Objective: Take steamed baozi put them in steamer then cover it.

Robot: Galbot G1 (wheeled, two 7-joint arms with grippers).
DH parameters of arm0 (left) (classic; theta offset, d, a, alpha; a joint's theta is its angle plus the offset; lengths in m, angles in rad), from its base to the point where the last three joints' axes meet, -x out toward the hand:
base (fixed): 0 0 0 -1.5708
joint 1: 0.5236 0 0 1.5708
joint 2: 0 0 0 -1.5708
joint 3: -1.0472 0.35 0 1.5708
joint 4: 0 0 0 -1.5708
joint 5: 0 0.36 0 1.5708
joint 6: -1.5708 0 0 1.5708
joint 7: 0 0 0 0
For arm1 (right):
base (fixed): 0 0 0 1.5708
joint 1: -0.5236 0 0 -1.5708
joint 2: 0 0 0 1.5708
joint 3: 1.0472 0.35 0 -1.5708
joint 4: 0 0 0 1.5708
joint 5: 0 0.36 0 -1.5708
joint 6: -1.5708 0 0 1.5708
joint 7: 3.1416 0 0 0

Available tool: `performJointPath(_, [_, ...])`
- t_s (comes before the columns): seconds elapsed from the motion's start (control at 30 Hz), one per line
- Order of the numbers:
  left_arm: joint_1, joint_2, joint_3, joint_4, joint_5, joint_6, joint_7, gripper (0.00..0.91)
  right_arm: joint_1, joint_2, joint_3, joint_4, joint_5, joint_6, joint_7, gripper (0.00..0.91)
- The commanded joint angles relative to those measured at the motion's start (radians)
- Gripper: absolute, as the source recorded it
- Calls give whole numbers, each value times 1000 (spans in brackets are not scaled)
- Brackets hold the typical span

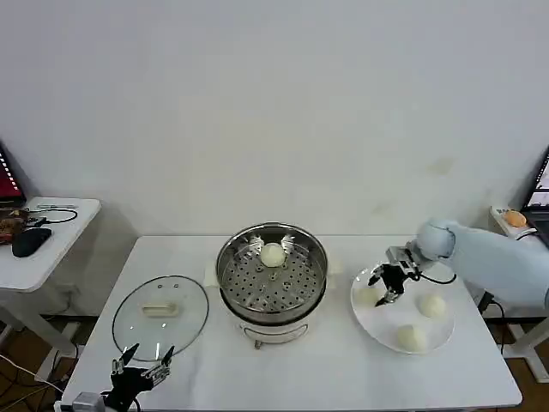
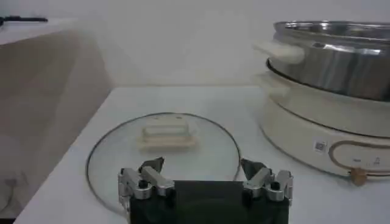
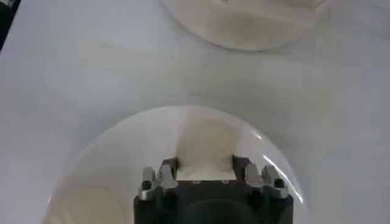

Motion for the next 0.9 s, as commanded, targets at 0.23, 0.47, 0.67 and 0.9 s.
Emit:
performJointPath(0.23, [10, 4, 2, -1, 0, -1, -1, 907, 312, 54, -77, 0, 39, 202, -46, 615])
performJointPath(0.47, [9, 2, 11, -4, 1, -2, -3, 907, 355, 109, -56, 15, 54, 238, -56, 615])
performJointPath(0.67, [5, 4, 21, -5, 2, -2, -2, 907, 359, 164, -20, 49, 77, 236, -50, 615])
performJointPath(0.9, [3, 3, 22, -6, 2, -1, -3, 907, 357, 226, -10, 60, 85, 207, -40, 615])
